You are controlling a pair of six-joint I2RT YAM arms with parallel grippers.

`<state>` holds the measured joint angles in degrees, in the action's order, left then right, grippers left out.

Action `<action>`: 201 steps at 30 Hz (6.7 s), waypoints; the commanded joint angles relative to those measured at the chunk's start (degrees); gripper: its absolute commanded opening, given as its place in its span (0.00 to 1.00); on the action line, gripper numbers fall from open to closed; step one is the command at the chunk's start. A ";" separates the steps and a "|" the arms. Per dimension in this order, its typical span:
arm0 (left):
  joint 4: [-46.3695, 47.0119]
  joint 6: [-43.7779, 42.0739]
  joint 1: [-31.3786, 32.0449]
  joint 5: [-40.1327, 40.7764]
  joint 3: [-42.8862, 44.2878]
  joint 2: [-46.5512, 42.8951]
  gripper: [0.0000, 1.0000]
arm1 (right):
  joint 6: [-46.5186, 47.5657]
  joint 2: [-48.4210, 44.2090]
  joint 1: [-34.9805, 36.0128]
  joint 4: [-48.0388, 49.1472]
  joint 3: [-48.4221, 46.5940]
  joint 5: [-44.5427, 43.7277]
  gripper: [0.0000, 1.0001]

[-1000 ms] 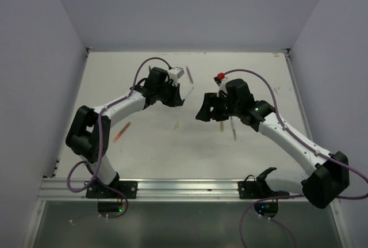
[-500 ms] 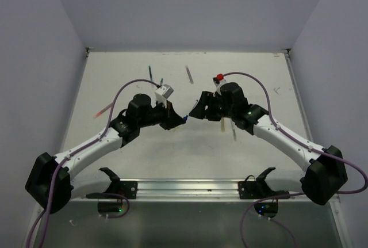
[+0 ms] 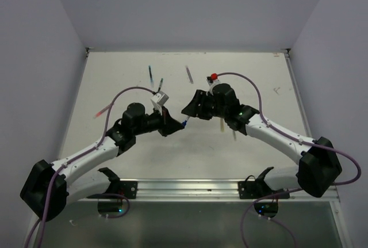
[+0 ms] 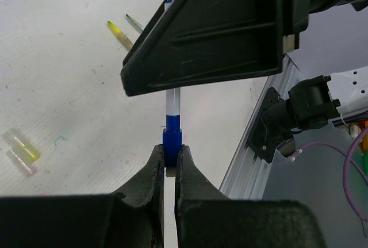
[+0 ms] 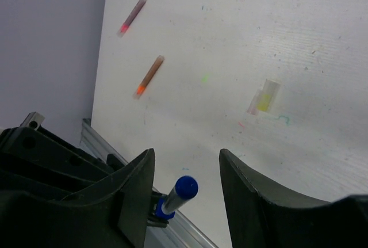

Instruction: Open the pen caps

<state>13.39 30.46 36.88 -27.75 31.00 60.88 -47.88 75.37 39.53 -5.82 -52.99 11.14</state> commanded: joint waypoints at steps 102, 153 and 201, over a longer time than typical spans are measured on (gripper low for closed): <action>11.22 4.61 -2.17 32.41 -7.80 15.49 0.04 | 20.89 27.02 -5.86 -34.43 -16.62 -21.68 0.00; -0.99 4.70 -3.75 30.92 1.87 5.66 0.73 | 31.97 36.67 -6.92 -23.27 -35.67 -23.00 0.75; -11.80 7.68 -4.98 28.98 2.48 -6.66 0.72 | 36.36 79.77 -11.23 -35.58 -90.37 -15.89 0.00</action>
<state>3.70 36.84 32.69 0.80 30.57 52.93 -12.32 154.89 27.94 -38.46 -144.84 -7.31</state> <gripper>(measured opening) 0.722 0.047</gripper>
